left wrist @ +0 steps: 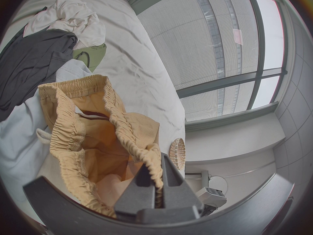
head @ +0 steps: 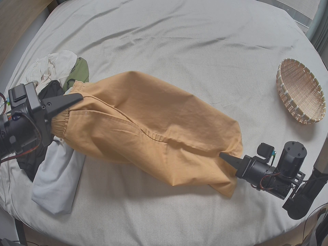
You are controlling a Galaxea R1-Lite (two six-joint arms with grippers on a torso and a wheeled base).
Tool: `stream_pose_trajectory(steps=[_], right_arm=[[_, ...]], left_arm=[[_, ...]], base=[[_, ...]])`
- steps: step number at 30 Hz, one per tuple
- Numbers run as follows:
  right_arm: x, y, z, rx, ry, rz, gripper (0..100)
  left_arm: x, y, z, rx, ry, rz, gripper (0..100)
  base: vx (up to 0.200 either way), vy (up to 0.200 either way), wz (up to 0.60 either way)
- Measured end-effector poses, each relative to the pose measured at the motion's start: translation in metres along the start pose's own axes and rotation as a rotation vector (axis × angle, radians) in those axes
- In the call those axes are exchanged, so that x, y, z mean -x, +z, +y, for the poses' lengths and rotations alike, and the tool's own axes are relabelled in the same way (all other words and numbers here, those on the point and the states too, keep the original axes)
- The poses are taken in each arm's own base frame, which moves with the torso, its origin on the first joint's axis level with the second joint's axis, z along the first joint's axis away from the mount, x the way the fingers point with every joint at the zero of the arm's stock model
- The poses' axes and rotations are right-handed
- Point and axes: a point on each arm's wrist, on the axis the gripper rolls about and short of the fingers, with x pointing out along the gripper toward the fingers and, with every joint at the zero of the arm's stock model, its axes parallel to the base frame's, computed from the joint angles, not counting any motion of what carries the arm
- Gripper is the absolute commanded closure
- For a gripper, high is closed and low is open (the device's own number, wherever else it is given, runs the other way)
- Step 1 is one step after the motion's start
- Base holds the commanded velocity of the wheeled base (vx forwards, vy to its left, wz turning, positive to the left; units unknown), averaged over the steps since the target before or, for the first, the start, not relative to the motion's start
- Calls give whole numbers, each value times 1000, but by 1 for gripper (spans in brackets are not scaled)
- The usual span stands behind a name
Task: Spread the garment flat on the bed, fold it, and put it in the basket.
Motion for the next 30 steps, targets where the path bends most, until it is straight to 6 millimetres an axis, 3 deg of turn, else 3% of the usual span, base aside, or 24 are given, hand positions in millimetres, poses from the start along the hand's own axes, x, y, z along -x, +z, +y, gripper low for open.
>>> stream_pose_trajectory(steps=[12, 19, 30], right_arm=[[37, 41, 37, 41, 130, -189, 100], [71, 61, 60, 75, 178, -270, 100], [105, 98, 92, 98, 205, -333, 100]], left_arm=[[3, 6, -16, -92, -193, -62, 100], [17, -1, -26, -233, -395, 15, 100], [37, 0, -42, -298, -496, 6, 100]], base=[[0, 0, 0], [0, 0, 0], [0, 0, 0]])
